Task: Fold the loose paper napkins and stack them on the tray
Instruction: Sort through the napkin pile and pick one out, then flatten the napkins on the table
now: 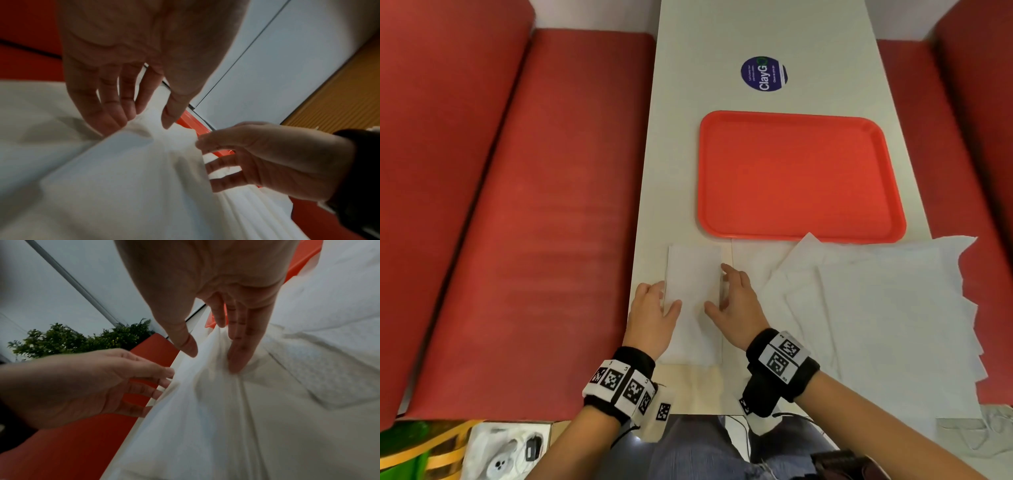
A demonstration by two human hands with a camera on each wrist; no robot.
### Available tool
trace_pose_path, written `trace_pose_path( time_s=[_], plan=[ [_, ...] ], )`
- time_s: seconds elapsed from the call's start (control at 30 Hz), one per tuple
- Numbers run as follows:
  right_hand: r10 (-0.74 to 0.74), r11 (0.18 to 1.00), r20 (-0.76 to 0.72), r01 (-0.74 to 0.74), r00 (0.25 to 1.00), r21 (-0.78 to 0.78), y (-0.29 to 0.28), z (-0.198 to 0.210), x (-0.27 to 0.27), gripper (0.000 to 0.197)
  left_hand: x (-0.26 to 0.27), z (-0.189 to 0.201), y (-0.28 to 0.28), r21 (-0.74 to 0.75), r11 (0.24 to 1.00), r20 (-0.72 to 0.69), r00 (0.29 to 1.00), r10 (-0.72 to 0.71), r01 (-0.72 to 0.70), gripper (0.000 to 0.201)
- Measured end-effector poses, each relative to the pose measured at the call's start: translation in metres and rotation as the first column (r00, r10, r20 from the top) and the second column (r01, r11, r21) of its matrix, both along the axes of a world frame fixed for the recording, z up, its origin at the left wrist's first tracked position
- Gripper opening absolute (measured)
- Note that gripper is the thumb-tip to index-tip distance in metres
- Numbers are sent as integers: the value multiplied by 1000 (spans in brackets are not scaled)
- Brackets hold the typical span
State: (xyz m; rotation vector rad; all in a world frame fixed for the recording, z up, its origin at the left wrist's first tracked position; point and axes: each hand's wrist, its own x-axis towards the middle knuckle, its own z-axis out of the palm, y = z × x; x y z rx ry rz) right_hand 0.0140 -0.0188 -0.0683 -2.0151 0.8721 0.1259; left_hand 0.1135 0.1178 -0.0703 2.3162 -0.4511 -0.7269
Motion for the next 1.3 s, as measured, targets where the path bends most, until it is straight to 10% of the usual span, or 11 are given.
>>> trace_pose_path(
  time_s=[0.73,1.03,1.3],
  plan=[
    [-10,999,-44,12,999,34,-15,12,-10,72,-2,26,-7,166,984,96,992,-87,71,52],
    [-315,931,-165,270,935,-246,-129,30,-154,64,-62,34,-93,-198,926,-159,922,-354,321,17],
    [-526,832,-271,423,806,-358,-192,13,-251,68,-109,19,-176,-235,886,-254,855,-453,399,14]
  ],
)
